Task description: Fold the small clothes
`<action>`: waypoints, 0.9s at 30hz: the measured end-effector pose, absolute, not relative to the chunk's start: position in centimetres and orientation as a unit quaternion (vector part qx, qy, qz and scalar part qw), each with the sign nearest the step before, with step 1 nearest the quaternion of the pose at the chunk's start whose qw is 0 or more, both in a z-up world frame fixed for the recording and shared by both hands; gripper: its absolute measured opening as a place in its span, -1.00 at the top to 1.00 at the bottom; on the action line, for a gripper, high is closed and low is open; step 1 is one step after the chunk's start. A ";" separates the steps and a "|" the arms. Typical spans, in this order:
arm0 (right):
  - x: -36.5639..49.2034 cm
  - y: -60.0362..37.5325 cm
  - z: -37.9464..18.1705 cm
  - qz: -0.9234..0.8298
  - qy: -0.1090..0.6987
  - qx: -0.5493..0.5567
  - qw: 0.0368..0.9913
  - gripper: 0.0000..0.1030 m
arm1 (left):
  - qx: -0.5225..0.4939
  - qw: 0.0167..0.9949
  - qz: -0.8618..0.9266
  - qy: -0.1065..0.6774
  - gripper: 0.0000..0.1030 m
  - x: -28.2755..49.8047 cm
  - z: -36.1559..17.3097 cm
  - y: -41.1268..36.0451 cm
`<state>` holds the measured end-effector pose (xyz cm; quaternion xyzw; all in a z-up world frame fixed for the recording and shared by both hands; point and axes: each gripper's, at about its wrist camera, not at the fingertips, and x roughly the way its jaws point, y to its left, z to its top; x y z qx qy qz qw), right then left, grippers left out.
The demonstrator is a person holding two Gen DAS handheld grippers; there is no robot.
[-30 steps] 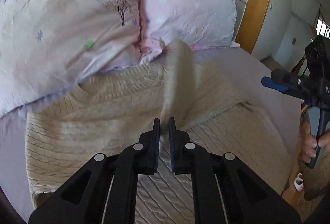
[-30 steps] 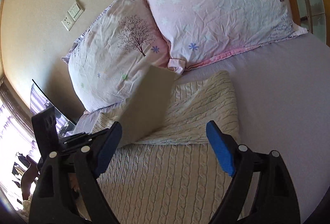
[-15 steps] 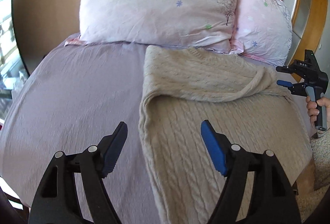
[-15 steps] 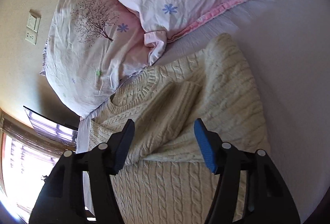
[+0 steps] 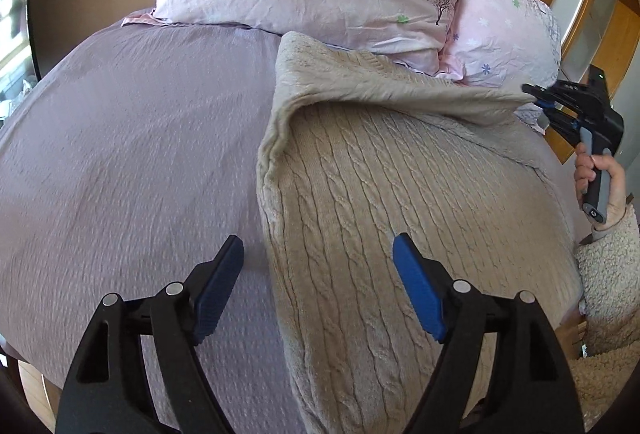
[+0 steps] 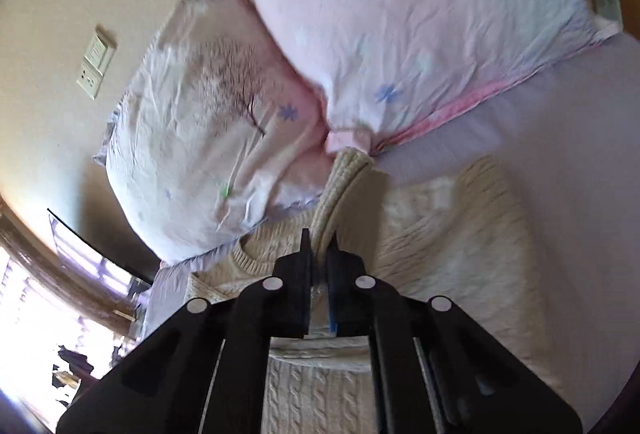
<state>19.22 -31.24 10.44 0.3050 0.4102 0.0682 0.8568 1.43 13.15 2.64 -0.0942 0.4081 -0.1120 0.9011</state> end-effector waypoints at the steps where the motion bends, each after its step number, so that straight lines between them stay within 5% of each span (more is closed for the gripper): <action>1: 18.0 -32.2 10.3 0.052 0.414 0.300 0.858 0.68 | -0.096 0.901 -0.116 0.406 -0.51 1.2 2.6 13.2; 2: 16.7 -33.3 9.7 0.036 0.427 0.302 0.852 0.53 | -0.099 0.902 -0.119 0.404 -0.51 1.1 2.6 13.3; 4: 14.0 -36.1 8.0 0.014 0.455 0.323 0.829 -0.27 | -0.112 0.901 -0.131 0.398 -0.51 0.6 2.5 13.6; 8: 8.7 -40.4 5.7 0.001 0.486 0.353 0.800 -0.30 | -0.151 0.892 -0.163 0.394 -0.48 -0.3 2.4 14.3; 16: -0.6 -39.4 5.4 0.193 0.524 0.386 0.734 -0.10 | -0.245 0.856 -0.245 0.383 0.04 -4.6 1.5 15.2; 27: -7.8 -38.0 3.9 0.259 0.545 0.357 0.713 -0.08 | -0.293 0.839 -0.273 0.368 0.05 -10.0 0.1 15.4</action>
